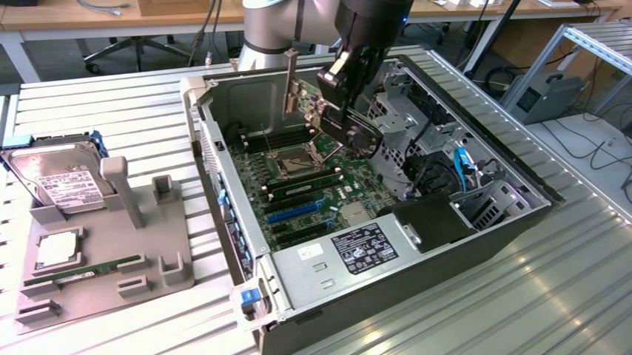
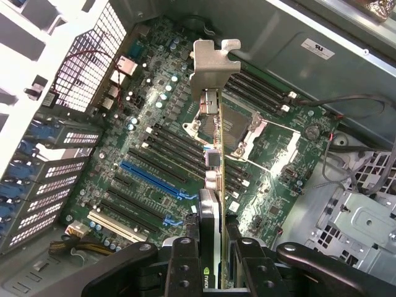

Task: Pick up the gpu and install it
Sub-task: 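Insert the gpu into the slot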

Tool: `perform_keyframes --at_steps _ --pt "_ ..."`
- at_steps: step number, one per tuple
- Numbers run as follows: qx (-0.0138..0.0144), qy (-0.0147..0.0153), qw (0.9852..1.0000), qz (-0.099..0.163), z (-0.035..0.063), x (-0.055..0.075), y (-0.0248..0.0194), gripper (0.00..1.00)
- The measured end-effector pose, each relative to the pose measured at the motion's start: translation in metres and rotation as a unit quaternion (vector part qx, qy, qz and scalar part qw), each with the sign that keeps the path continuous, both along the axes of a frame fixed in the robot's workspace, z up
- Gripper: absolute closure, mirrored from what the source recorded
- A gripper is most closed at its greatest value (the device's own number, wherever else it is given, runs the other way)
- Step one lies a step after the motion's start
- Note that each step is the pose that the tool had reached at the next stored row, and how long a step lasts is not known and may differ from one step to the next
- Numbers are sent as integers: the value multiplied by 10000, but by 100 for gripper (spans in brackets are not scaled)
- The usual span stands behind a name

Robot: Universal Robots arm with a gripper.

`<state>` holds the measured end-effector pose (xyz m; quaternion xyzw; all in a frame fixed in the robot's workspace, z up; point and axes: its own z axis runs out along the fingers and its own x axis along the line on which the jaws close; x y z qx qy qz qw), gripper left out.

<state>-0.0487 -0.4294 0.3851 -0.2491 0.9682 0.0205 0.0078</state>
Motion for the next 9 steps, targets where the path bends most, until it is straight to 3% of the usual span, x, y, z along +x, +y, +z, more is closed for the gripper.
perform_keyframes --at_steps 9 --pt "0 0 10000 24 -13 4 0 73"
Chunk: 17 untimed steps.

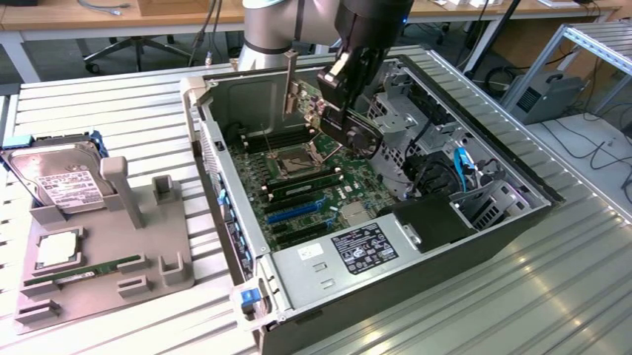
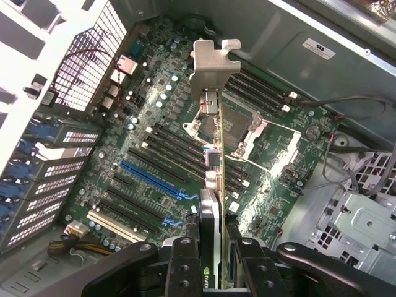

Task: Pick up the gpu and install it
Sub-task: 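Insert the gpu into the slot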

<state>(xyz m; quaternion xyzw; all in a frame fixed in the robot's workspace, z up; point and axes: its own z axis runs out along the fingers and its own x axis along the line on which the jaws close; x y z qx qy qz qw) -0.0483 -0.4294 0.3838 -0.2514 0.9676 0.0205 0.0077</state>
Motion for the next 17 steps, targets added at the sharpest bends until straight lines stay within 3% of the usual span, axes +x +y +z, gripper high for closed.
perform_keyframes --at_steps 17 --pt "-1 0 10000 80 -9 17 0 73"
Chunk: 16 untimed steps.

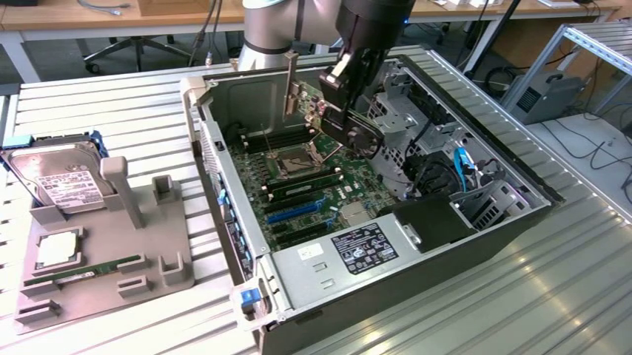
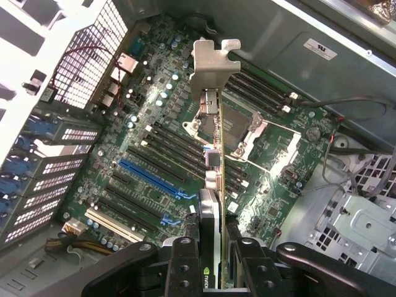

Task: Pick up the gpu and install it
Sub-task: 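Insert the gpu into the slot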

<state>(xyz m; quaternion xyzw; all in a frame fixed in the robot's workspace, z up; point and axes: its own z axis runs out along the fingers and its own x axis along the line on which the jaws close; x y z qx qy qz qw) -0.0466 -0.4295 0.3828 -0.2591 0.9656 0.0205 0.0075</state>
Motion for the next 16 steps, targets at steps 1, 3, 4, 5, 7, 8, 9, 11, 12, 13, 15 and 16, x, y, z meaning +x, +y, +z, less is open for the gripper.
perform_keyframes --at_steps 1,3,4,5,7,8,9,11,12,13,15,16 --pt "0 0 10000 5 0 0 0 73" --pt "0 0 10000 14 0 0 0 73" --pt "0 0 10000 18 0 0 0 73" --pt "0 0 10000 21 0 1 0 73" --pt "0 0 10000 27 0 0 0 73" --pt "0 0 10000 31 0 1 0 73" --pt "0 0 10000 37 0 1 0 73" --pt "0 0 10000 45 0 0 0 73" --pt "0 0 10000 48 0 0 0 73" --pt "0 0 10000 52 0 0 0 73" --pt "0 0 10000 60 0 1 0 73" --pt "0 0 10000 64 0 1 0 73"
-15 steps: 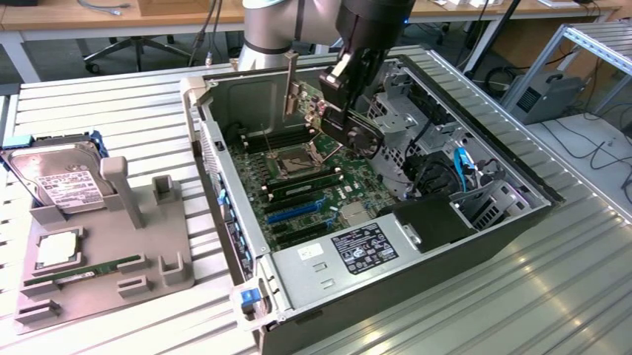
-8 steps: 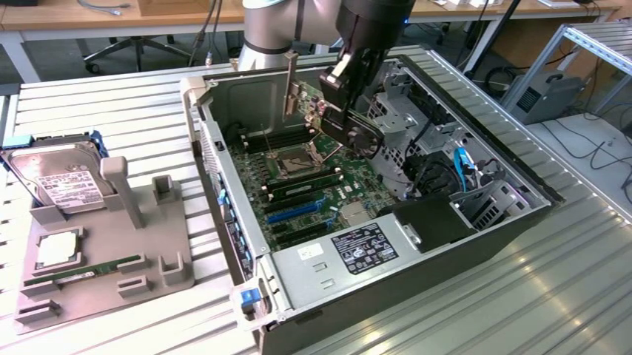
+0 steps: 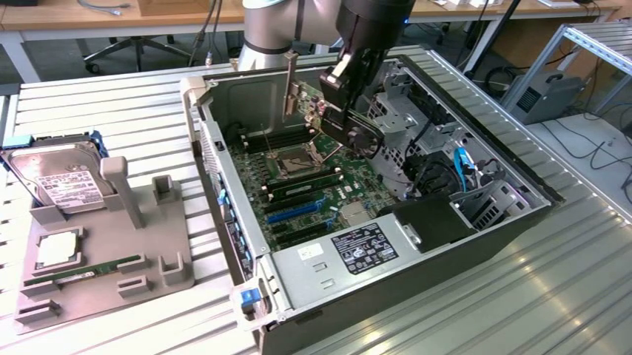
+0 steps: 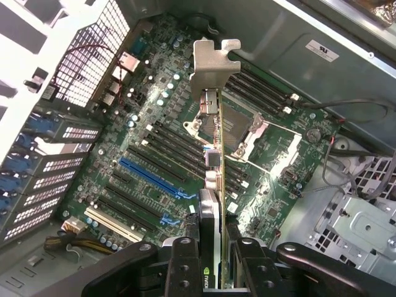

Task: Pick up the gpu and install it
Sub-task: 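Insert the gpu into the slot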

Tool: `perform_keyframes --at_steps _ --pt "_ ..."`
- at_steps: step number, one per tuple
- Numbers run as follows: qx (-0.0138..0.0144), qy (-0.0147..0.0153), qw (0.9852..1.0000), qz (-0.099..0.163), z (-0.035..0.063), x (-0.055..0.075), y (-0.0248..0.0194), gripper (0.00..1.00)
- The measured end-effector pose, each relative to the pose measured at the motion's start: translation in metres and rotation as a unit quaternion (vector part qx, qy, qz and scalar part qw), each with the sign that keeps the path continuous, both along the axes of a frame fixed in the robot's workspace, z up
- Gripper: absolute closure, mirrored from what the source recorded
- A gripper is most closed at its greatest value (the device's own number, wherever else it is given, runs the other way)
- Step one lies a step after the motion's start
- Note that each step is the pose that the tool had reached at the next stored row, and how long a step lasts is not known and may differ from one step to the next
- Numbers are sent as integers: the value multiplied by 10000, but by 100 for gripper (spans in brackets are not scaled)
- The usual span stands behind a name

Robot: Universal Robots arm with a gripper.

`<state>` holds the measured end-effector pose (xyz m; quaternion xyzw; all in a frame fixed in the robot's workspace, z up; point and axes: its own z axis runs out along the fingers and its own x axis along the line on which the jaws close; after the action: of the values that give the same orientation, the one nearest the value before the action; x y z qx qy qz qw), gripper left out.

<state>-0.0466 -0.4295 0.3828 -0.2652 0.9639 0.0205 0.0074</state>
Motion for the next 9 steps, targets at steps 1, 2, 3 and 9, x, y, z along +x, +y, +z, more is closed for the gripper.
perform_keyframes --at_steps 1,2,3,9 --pt "0 0 10000 3 0 0 0 73" --pt "0 0 10000 6 0 0 0 73" --pt "0 0 10000 9 0 0 0 73" --pt "0 0 10000 31 0 1 0 73"
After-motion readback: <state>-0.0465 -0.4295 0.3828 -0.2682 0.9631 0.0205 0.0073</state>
